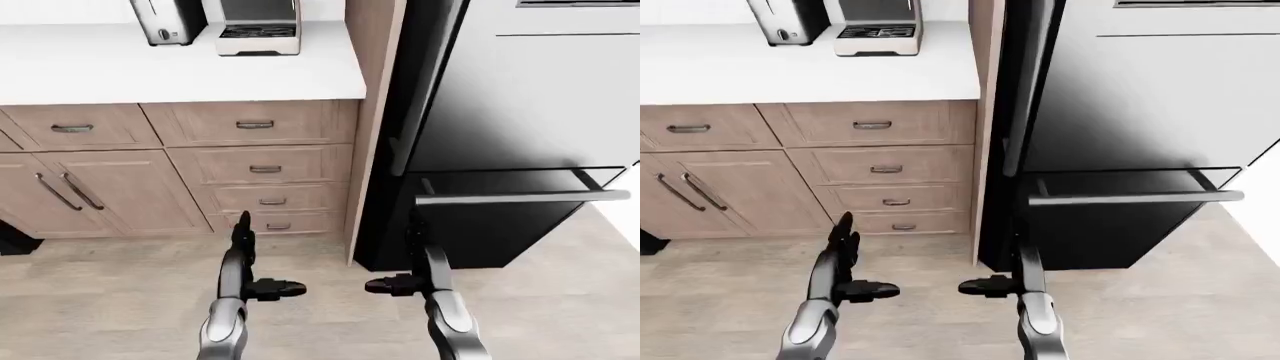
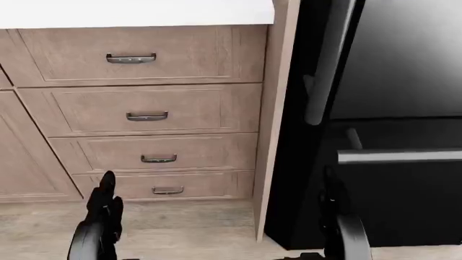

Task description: Navigate to the stove.

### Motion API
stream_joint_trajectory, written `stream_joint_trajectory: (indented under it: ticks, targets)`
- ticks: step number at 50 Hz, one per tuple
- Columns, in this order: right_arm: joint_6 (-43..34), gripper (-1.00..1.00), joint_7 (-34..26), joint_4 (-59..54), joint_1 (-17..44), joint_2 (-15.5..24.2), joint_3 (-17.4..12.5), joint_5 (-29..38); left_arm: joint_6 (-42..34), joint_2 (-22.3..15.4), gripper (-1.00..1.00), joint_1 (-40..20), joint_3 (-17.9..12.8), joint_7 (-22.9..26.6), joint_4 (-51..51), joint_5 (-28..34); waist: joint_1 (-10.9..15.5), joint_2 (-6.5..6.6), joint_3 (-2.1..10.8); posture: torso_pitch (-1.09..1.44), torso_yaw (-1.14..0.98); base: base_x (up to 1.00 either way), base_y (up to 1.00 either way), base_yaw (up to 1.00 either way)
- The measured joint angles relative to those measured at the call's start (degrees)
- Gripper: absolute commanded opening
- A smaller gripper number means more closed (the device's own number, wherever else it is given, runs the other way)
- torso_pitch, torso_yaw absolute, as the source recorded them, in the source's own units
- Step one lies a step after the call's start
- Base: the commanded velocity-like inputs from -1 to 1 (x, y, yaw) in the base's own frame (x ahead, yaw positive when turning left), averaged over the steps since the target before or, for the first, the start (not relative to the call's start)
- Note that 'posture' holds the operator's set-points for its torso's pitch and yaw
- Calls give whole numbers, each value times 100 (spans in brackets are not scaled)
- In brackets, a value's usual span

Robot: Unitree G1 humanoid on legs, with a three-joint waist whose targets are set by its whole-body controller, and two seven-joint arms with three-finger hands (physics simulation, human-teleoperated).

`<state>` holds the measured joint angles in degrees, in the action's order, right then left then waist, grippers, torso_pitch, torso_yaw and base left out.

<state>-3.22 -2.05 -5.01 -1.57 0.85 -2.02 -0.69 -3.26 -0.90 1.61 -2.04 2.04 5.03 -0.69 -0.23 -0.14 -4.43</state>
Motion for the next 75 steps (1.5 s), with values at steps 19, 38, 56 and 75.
stream_joint_trajectory:
  ticks: [19,38,56,75]
  targets:
    - [118,100,-33,285,89,-24,4,-6,-64,8,100,-136,-94,-2,-386,-143,43,-21,388,0,0,0,0,0]
    - [-4027,100,3370,6501,1401,3473,-2937,-5268,-4439,-1818,100,-1611,-2948,-2064,-5752,-4055,89,-53,515,0,0,0,0,0]
    - [-4528,100,3518,6436,1151,3241,-2551,-5754,-4672,-1790,100,-1347,-2543,-2175,-5337,-4308,82,-82,144,0,0,0,0,0]
    - [-4466,100,3354,6431,1079,3098,-2495,-5564,-4733,-1762,100,-1308,-2588,-2188,-5325,-4406,-10,-152,148,0,0,0,8,0]
